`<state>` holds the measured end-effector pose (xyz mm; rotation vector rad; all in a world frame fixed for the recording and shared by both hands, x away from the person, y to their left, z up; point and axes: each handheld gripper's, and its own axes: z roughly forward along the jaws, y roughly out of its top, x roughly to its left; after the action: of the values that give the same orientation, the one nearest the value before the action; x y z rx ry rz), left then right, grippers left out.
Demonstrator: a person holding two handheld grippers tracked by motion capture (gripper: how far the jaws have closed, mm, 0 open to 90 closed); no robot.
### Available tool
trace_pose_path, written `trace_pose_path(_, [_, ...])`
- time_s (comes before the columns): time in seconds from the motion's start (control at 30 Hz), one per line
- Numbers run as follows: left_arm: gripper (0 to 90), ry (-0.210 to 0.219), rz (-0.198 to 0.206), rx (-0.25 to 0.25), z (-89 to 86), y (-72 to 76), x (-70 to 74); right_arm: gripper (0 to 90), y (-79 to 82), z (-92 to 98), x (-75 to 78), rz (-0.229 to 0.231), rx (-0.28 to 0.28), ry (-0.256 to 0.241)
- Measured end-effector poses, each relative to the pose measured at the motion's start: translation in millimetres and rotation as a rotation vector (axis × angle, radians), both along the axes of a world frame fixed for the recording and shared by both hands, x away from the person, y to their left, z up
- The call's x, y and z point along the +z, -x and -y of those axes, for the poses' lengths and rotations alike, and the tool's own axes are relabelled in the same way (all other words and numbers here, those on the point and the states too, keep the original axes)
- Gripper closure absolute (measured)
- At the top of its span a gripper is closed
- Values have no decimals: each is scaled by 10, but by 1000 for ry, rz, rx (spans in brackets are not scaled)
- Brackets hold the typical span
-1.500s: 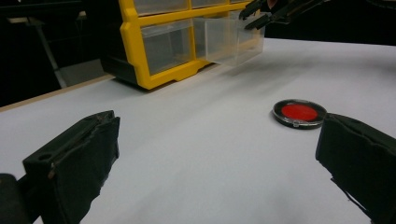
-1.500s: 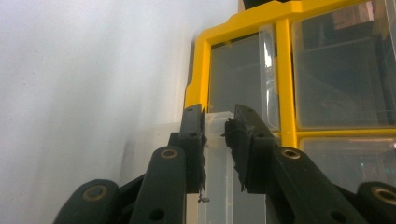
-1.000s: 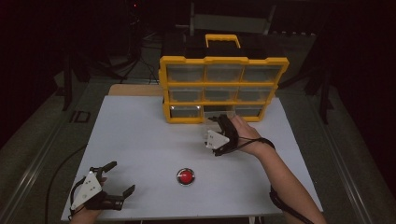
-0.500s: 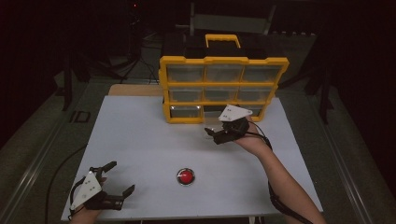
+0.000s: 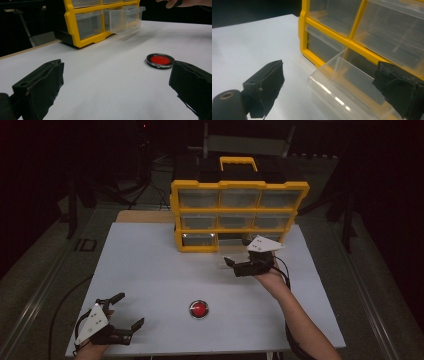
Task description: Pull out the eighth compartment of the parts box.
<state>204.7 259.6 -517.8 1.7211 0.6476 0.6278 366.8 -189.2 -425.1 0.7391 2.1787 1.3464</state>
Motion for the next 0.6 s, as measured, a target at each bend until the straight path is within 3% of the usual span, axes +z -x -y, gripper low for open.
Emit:
trace_pose_path(0.17, [0, -2, 0, -1, 2, -2, 0, 90, 69, 88, -31, 10, -10, -29])
trace_pose_path(0.33, [0, 3, -6, -2, 4, -4, -1, 90, 128, 143, -44, 36, -10, -17])
trace_pose_path(0.6, [0, 0, -2, -1, 6, -3, 2, 91, 286, 250, -131, 36, 38, -25])
